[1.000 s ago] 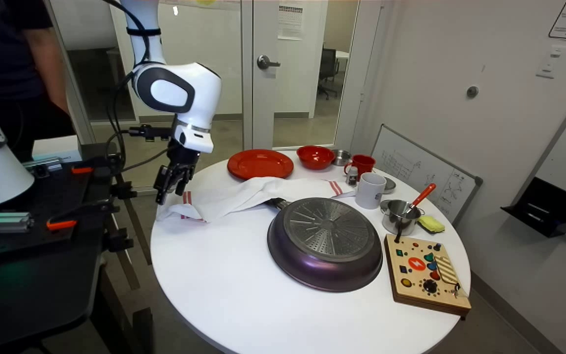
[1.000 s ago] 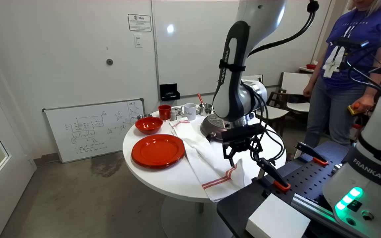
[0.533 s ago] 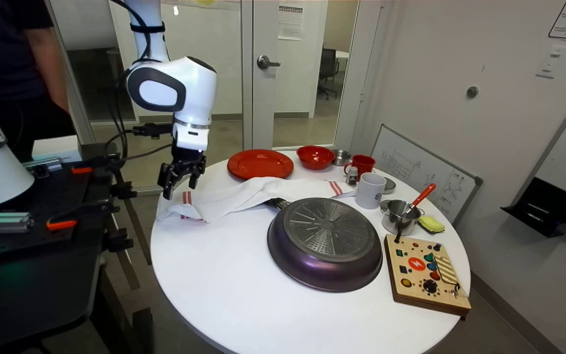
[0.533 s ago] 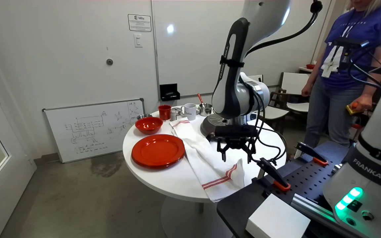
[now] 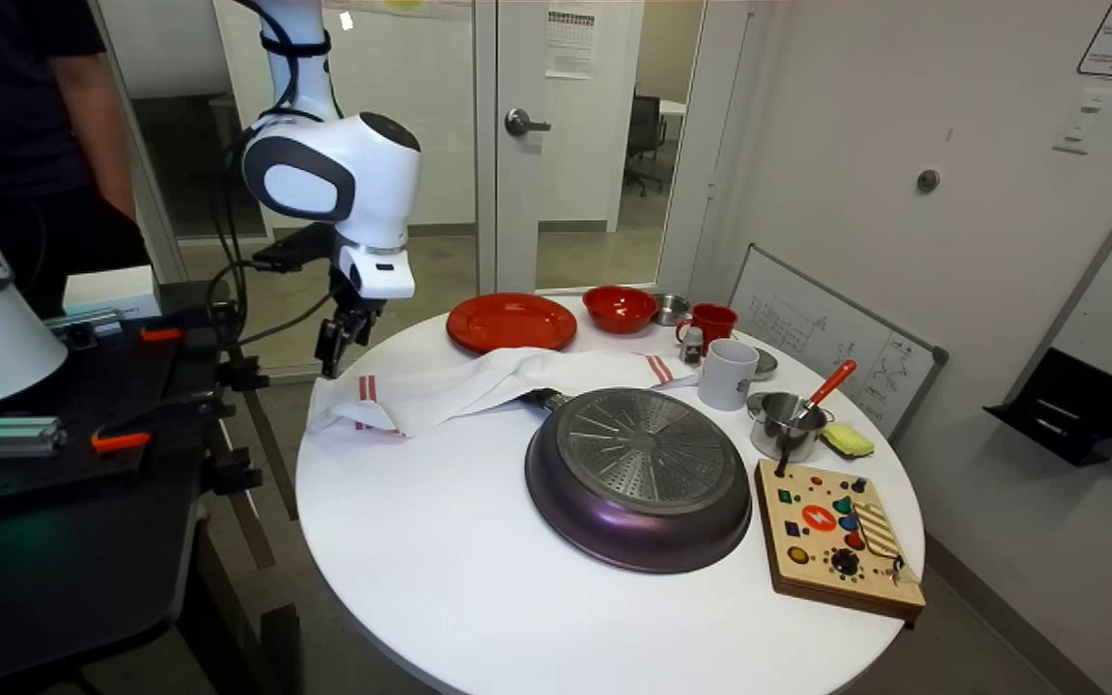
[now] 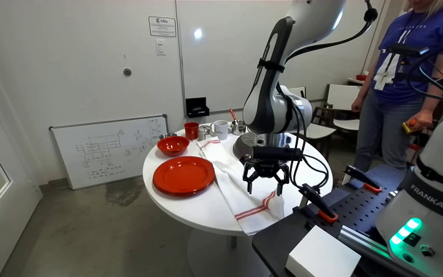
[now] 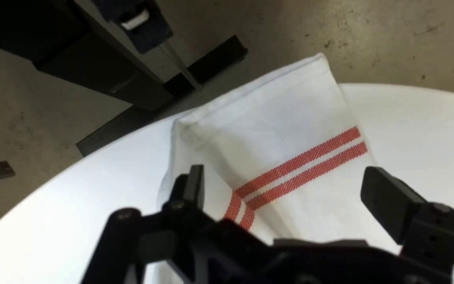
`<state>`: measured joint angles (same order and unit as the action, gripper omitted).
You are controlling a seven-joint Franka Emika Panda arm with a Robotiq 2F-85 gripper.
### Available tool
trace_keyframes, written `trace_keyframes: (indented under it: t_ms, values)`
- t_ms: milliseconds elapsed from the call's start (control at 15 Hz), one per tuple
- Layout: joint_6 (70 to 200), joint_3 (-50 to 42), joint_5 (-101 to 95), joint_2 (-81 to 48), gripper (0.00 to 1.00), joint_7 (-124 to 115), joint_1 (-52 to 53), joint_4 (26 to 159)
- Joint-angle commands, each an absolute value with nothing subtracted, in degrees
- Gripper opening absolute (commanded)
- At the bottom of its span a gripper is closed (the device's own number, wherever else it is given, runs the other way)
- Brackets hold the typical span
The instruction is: Unfold the towel
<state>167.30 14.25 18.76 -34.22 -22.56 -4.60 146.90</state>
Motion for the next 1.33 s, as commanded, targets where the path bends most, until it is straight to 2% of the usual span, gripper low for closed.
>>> trace_keyframes:
  t_ms: [0, 400, 1267]
  values:
    - [161.6, 14.3, 19.0, -35.2, 1.0, -15.8, -5.5, 146.0]
    - [154.4, -0.8, 14.7, -36.3, 1.0, -25.7, 7.7, 142.7]
    - [156.5, -3.0, 14.3, -38.7, 1.0, -24.9, 9.1, 140.7]
